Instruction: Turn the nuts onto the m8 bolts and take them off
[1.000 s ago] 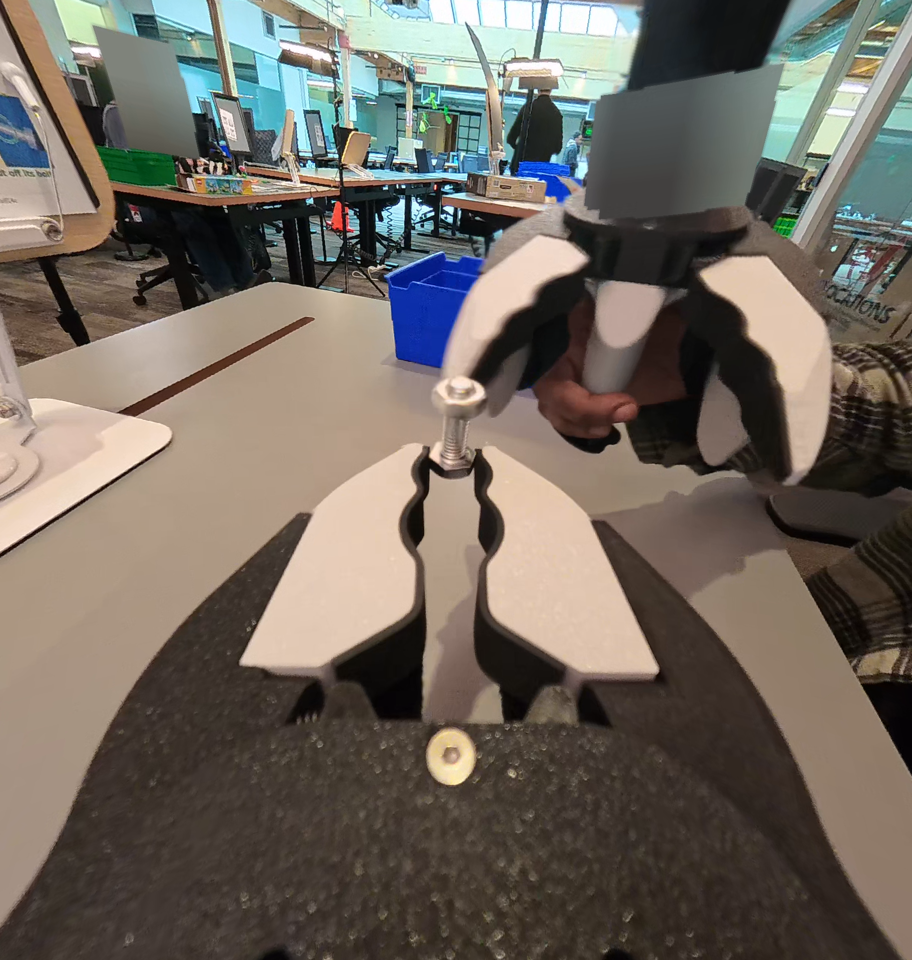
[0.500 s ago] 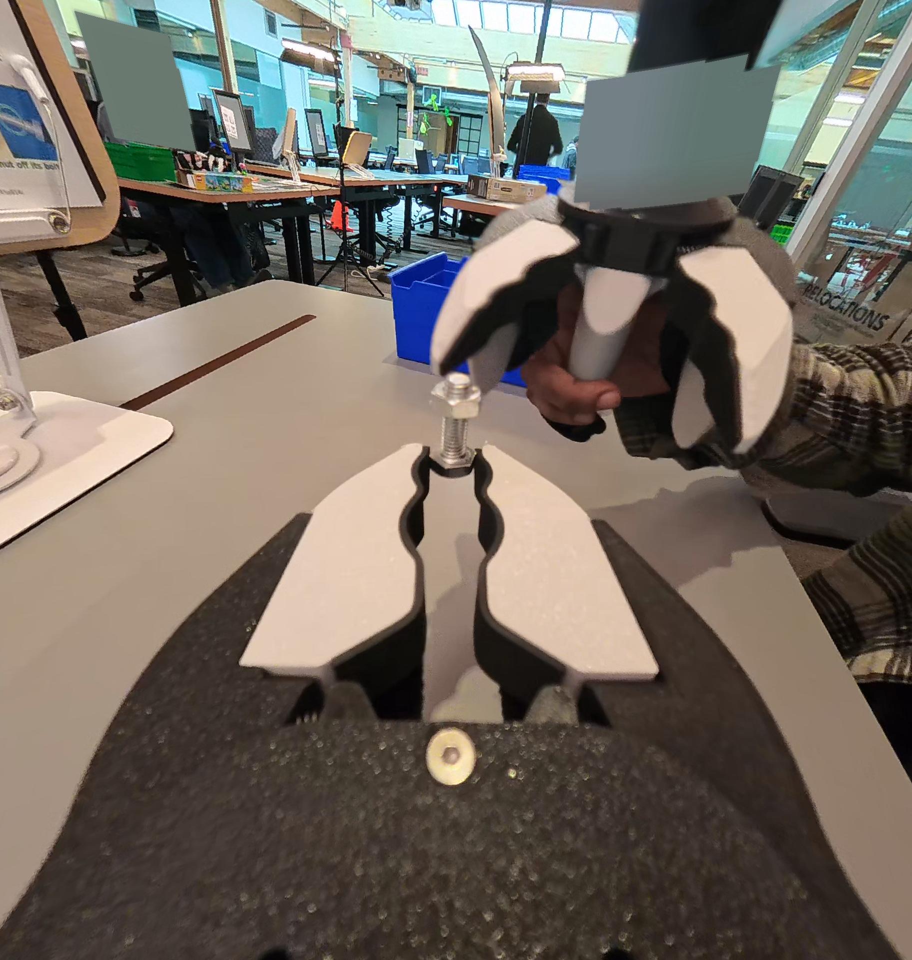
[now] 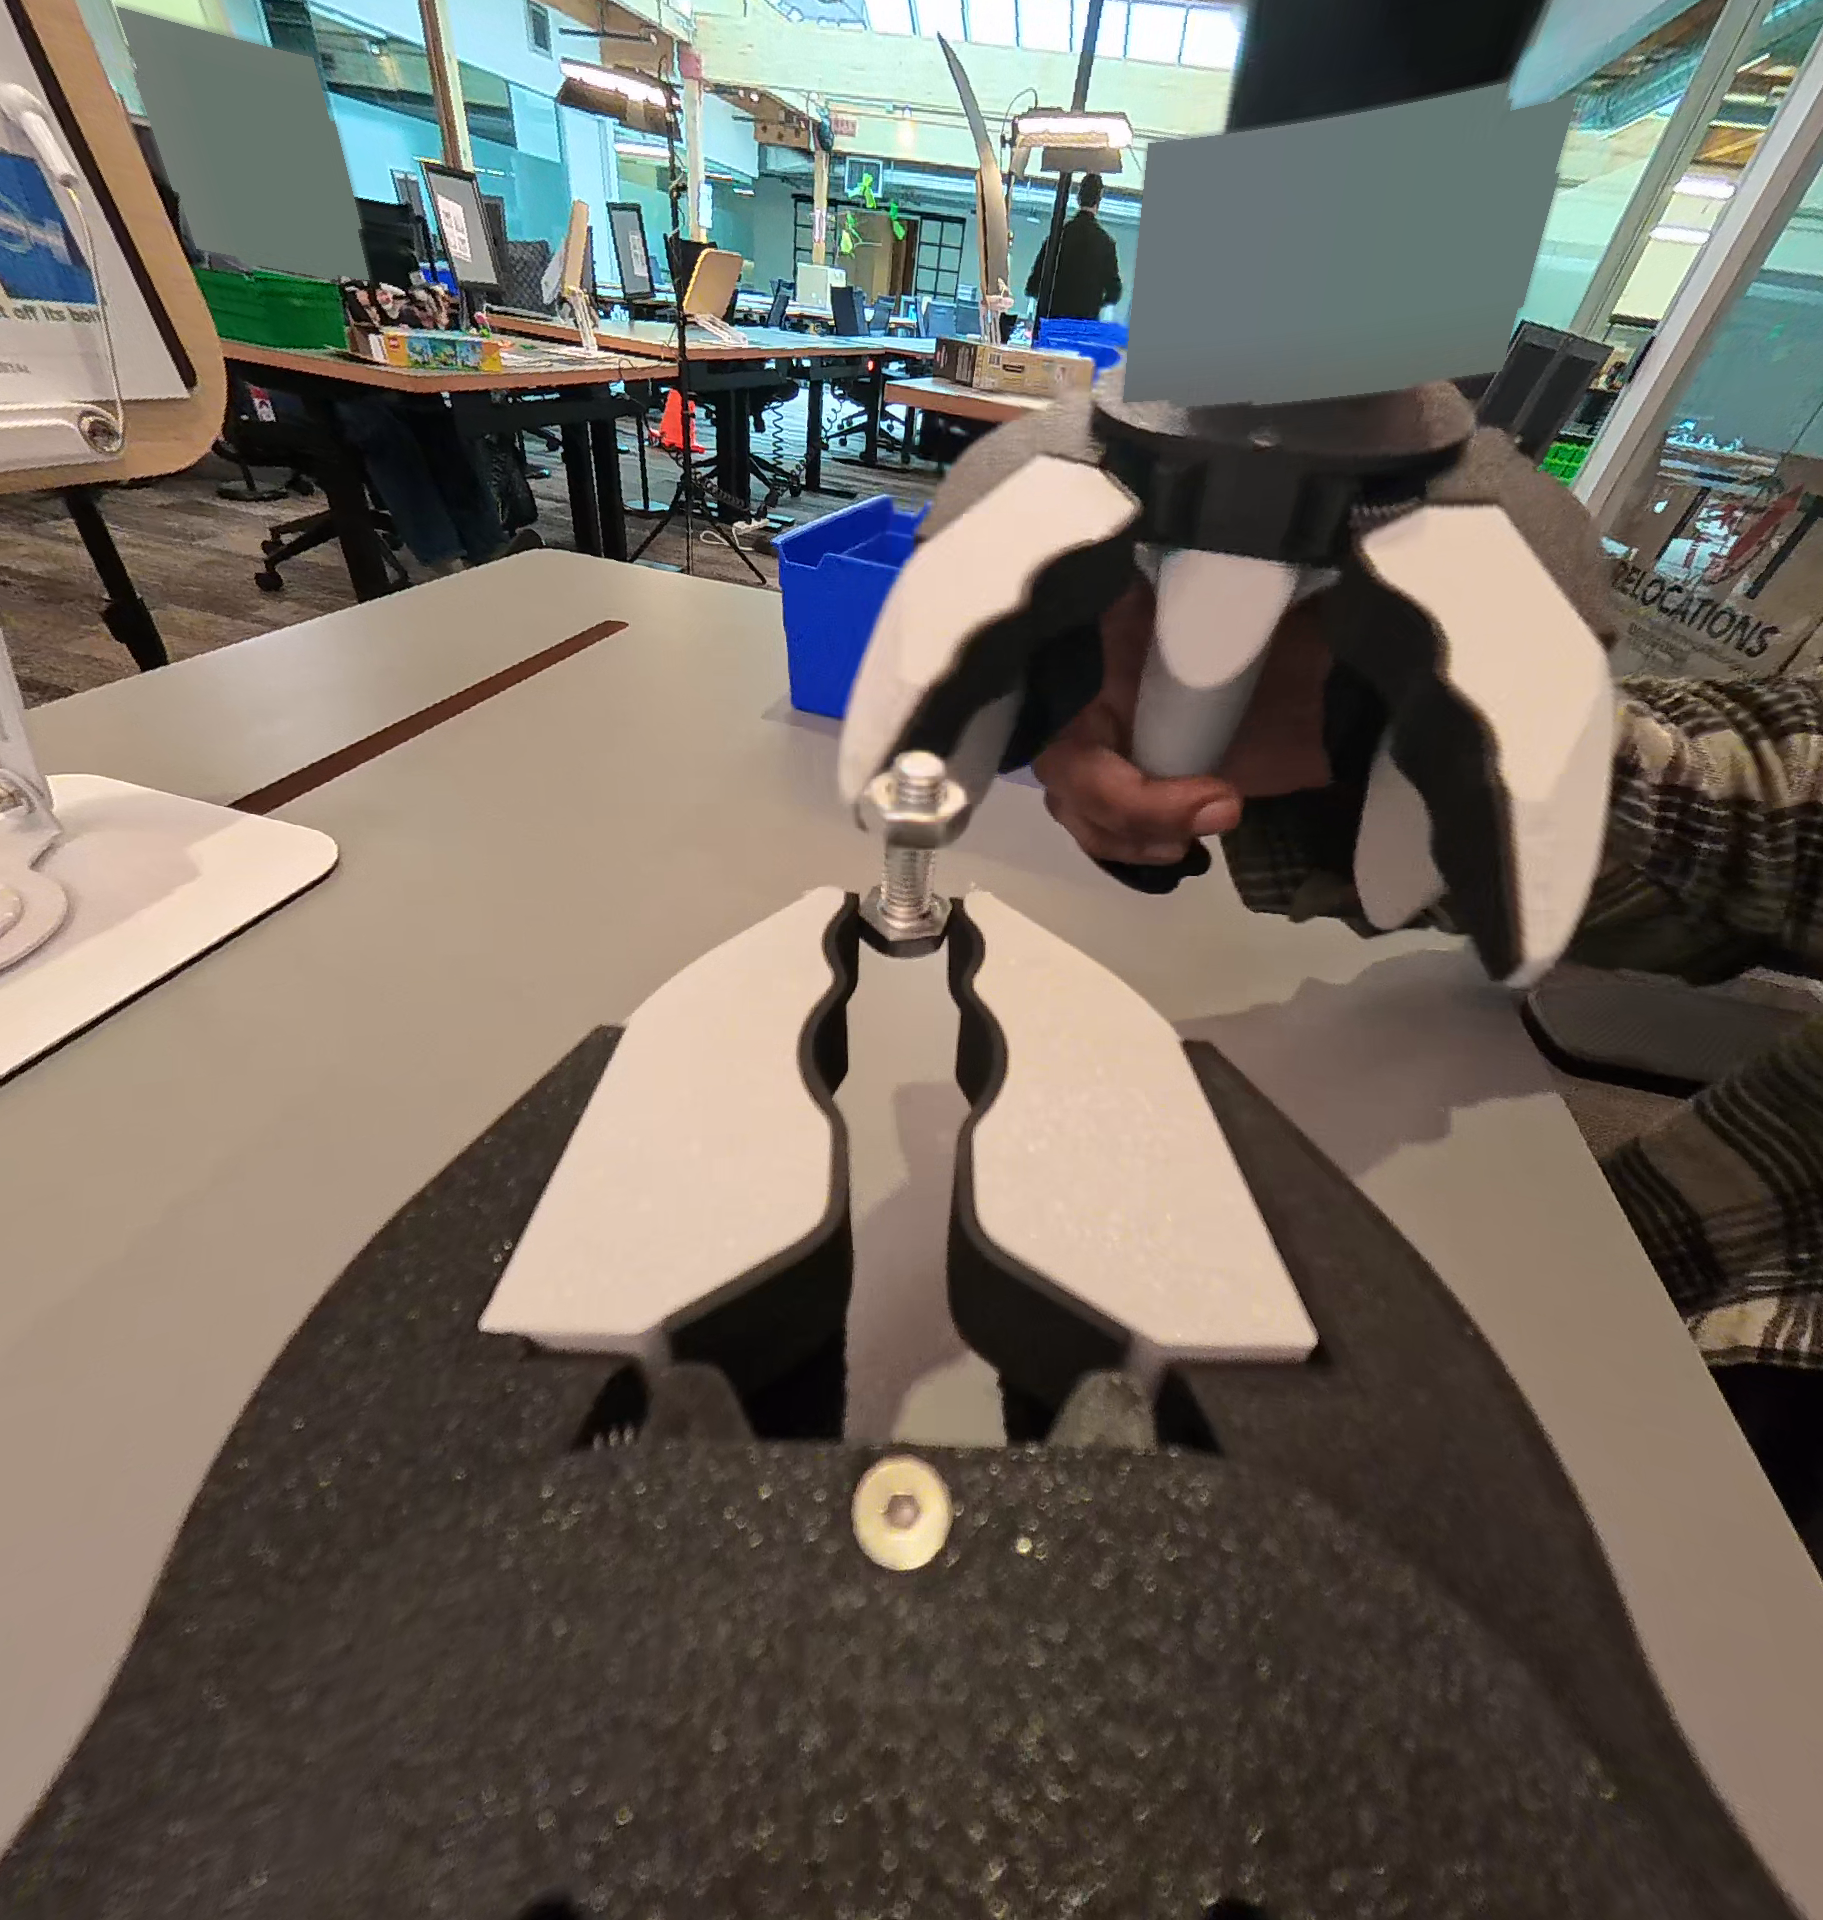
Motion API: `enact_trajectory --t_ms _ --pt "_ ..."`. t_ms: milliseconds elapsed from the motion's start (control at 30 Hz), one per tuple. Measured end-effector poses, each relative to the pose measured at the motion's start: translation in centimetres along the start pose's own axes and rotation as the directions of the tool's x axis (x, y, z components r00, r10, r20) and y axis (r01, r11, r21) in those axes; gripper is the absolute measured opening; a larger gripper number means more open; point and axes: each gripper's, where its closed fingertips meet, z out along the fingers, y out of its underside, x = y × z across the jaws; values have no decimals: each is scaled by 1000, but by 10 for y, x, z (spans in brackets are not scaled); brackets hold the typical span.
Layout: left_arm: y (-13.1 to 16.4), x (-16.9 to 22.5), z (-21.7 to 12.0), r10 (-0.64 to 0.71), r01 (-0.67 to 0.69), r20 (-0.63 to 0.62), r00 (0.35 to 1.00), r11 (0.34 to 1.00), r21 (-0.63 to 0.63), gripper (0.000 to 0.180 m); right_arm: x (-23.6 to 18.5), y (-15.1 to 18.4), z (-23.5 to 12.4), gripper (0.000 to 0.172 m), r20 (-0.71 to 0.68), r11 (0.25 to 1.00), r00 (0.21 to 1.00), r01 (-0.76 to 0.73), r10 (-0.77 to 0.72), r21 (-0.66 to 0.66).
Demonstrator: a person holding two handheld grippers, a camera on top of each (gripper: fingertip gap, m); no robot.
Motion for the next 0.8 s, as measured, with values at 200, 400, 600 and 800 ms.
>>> enact_trajectory --t_ms 200,400,600,800 --pt "0 -2 -1 -27 27 -7 1000 1000 10 16 11 -9 -3 83 -44 1000 999 5 -4 27" --pt "-2 -1 -2 -17 17 -1 1000 1000 10 16 -6 1 -6 82 -15 999 999 30 -31 -22" --pt "0 0 0 -16 16 -6 1000 1000 3 16 9 -5 3 86 -19 1000 1000 -13 13 3" --pt "-1 -2 -2 -27 27 -4 1000 1000 12 16 -1 -4 -10 83 -50 1000 998 24 -24 -2"
